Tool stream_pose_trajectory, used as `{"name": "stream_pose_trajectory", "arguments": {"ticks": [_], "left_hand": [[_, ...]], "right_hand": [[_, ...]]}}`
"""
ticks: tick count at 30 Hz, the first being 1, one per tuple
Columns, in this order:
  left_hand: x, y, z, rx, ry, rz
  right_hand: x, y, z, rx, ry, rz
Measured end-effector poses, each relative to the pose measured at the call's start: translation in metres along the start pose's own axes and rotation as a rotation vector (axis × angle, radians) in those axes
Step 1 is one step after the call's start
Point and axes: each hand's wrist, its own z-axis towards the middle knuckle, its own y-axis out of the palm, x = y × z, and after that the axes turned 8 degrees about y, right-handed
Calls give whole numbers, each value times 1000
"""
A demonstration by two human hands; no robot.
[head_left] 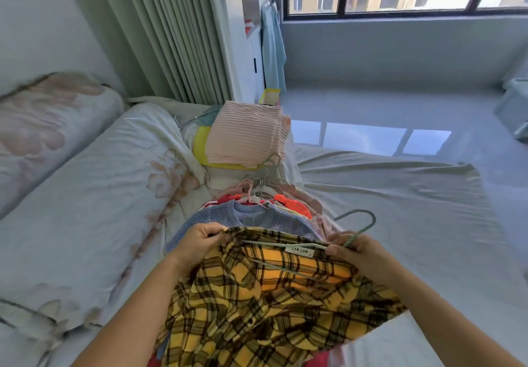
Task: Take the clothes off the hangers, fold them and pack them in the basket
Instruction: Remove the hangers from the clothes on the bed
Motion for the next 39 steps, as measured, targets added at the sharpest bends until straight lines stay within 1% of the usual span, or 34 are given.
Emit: {"name": "stream_pose_trajectory", "arguments": {"ticks": [3, 6, 8, 11, 13, 14, 17, 20, 21, 22, 25, 26, 27, 30, 32, 34, 35, 37, 39], "left_hand": [[-2, -8, 1, 37, -80, -126], [-15, -15, 7, 73, -173, -218], [-25, -19, 10, 78, -232, -250], [-37, -18, 21, 116, -246, -270], [-40, -11, 30, 149, -232, -338], [-37, -4, 36, 157, -231, -422], [-25, 24, 52, 119, -247, -673], [-18, 53, 61, 39, -256, -749], [-19, 60, 63, 3, -250, -727], [-22, 67, 64, -34, -221, -637], [-31, 88, 65, -188, -99, -201], [-32, 95, 64, -223, -75, -114], [-31, 103, 64, -221, -52, -61], [-34, 115, 68, -136, 29, -8], [-37, 113, 70, -166, 59, 1], [-38, 110, 67, -207, 77, 2], [-42, 109, 64, -227, 68, -4], [-49, 105, 56, -217, -1, -54], [-55, 99, 50, -143, -94, -160]], "right_hand": [[11, -4, -8, -23, 50, 71], [20, -5, -6, 12, 61, 160], [20, -5, -4, 22, 76, 357], [14, -1, 8, 32, 104, 746], [2, 9, 20, 58, 126, 977], [-7, 15, 26, 74, 153, 1070], [-39, 38, 44, 119, 260, 1250], [-65, 57, 60, 117, 278, 1388], [-71, 60, 65, 130, 274, 1429], [-74, 62, 70, 149, 284, 1453], [-80, 65, 79, 217, 339, 1475], [-81, 66, 82, 230, 343, 1488], [-85, 68, 84, 238, 344, 1501], [-87, 72, 86, 292, 327, 1500], [-80, 66, 87, 390, 316, 1363], [-72, 47, 89, 526, 276, 1203], [-67, 35, 91, 569, 242, 1191], [-57, 6, 95, 613, 149, 1322], [-50, -20, 95, 633, 57, 1436]]}}
